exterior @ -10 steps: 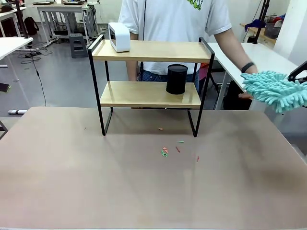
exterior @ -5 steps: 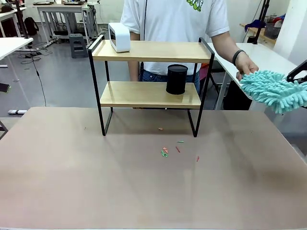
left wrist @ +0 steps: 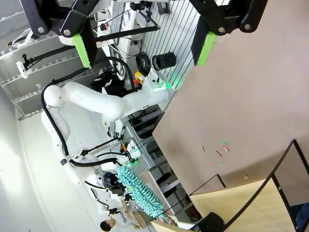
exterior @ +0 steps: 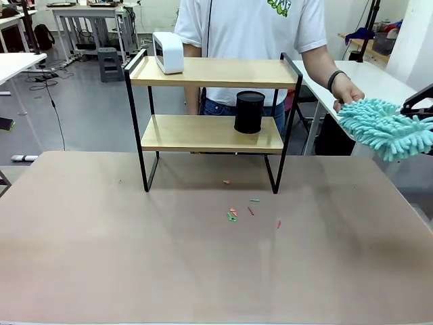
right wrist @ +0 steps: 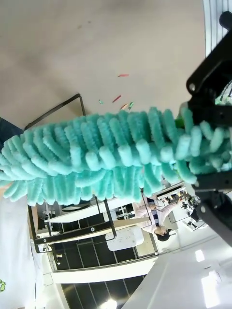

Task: Clean the shelf.
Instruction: Hand the Duster back to the human.

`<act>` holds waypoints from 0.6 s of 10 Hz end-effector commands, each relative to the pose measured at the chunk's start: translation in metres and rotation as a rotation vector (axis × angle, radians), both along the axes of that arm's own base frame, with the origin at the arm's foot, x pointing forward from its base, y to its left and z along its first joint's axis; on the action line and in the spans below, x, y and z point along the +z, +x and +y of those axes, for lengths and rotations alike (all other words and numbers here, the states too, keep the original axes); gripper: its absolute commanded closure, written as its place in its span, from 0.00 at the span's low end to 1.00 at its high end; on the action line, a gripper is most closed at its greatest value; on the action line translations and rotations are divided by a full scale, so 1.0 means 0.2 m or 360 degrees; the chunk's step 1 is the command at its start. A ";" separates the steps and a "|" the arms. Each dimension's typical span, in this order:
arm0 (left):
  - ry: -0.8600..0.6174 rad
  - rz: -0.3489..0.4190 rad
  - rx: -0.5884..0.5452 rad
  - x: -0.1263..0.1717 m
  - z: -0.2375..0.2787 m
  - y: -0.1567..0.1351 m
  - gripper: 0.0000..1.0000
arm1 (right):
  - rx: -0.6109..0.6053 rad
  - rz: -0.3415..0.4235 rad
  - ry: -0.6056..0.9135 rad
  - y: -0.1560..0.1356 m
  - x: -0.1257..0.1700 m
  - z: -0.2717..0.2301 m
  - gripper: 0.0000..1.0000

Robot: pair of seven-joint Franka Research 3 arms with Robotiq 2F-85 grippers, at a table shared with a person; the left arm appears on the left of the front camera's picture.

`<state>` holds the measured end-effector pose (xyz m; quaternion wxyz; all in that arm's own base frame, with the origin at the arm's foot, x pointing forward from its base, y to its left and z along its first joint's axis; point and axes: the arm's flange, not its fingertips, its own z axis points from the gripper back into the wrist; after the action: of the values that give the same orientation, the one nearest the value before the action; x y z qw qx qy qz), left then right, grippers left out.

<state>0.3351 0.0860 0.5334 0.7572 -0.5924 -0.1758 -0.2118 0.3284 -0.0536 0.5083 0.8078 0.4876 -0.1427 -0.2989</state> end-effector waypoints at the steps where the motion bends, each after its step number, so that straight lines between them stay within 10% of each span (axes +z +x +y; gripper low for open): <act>1: 0.0003 -0.0006 -0.0005 0.01 0.01 -0.01 0.00 | 0.0053 -0.0030 0.0020 -0.01 0.02 0.00 0.00; 4: 0.0000 0.0000 0.0000 0.00 0.00 0.00 0.00 | 0.0216 -0.0147 0.0152 0.00 0.05 0.07 0.00; 6: -0.0127 0.0215 0.0195 -0.12 -0.23 0.08 0.00 | 0.0414 -0.0257 0.0224 0.02 0.07 0.23 0.00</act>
<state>0.3448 0.0693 0.5195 0.7583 -0.6074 -0.1641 -0.1705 0.3267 -0.0198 0.5227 0.7998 0.5482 -0.1265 -0.2092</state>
